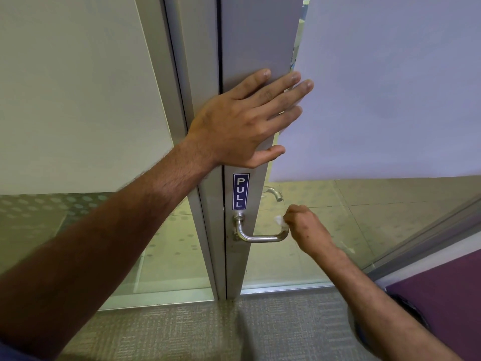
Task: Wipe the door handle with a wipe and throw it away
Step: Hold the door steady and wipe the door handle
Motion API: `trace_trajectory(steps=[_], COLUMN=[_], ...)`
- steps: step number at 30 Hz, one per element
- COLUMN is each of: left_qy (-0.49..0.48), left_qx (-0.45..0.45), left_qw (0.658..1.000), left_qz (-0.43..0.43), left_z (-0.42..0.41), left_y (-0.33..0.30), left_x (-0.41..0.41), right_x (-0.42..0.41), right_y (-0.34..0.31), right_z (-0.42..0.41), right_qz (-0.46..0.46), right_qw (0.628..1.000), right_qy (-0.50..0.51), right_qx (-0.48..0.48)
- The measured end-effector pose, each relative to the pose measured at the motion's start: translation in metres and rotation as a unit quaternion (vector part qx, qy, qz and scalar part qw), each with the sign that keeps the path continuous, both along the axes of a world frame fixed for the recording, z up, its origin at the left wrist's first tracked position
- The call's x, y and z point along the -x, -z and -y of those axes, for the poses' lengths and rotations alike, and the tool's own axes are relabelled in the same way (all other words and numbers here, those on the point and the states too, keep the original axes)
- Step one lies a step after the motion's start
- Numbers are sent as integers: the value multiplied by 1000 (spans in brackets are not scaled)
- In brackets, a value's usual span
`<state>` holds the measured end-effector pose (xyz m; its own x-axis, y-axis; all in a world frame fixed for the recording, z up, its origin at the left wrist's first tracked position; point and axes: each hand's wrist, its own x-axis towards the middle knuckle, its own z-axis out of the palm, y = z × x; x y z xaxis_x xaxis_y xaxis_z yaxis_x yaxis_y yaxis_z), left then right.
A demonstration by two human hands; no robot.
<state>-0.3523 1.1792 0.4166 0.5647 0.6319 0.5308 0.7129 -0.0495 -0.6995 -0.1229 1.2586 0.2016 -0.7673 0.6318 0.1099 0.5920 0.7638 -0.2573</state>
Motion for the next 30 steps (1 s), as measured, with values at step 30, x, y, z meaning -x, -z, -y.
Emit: trace_trajectory(steps=[30], left_qy=[76], left_qx=[6], left_qw=[988], left_qz=[134], left_z=[4], left_y=[2], left_x=[-7], right_x=[9], right_y=[15], right_z=[81], right_qz=[-447], right_qw=[605], right_qy=[121], right_qx=[648])
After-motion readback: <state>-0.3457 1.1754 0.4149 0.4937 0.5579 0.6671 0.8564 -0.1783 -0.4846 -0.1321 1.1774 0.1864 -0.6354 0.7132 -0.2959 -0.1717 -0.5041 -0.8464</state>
